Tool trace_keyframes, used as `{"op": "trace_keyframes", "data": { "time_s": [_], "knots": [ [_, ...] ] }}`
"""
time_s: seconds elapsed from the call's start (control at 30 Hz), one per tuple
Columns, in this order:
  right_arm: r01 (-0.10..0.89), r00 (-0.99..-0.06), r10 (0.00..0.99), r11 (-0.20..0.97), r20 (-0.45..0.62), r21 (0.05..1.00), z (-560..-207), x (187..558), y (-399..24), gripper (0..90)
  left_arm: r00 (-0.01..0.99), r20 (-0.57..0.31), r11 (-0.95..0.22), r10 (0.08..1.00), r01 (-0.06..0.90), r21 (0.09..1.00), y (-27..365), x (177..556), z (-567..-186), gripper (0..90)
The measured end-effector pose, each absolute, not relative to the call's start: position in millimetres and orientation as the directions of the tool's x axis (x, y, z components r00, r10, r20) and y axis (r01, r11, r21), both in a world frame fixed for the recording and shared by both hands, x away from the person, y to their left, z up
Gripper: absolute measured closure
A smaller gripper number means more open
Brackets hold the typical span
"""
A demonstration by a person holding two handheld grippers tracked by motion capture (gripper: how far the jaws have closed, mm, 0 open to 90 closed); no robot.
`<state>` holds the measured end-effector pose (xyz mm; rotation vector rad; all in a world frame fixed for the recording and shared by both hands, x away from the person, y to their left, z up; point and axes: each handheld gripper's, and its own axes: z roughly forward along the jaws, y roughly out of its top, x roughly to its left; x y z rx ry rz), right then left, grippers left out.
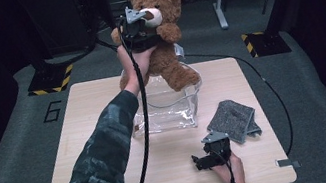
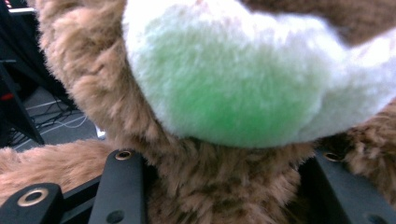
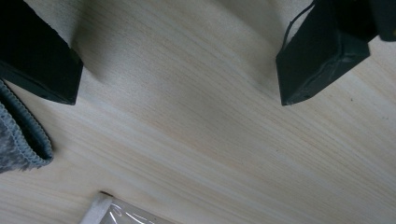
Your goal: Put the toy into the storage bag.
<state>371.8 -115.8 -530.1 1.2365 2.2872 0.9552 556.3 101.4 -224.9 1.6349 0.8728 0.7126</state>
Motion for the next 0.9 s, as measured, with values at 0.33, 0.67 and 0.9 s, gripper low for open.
{"op": "trace_keyframes", "data": {
  "time_s": [0.33,0.67,0.9],
  "knots": [
    [0.584,-0.549,0.836,0.388,-0.006,0.713,-530.3,372.0,-116.0,0.0,0.500,0.021,-0.119,0.866,0.164,0.979,105.4,559.5,-241.0,49.2],
    [0.588,-0.546,0.838,0.384,-0.001,0.711,-530.1,371.5,-115.7,0.0,0.528,0.041,-0.143,0.848,0.154,0.978,94.0,549.6,-257.8,48.4],
    [0.589,-0.546,0.838,0.384,-0.001,0.711,-530.1,371.5,-115.7,0.0,0.526,0.036,-0.134,0.850,0.149,0.980,96.2,537.1,-268.3,47.3]
  ]
}}
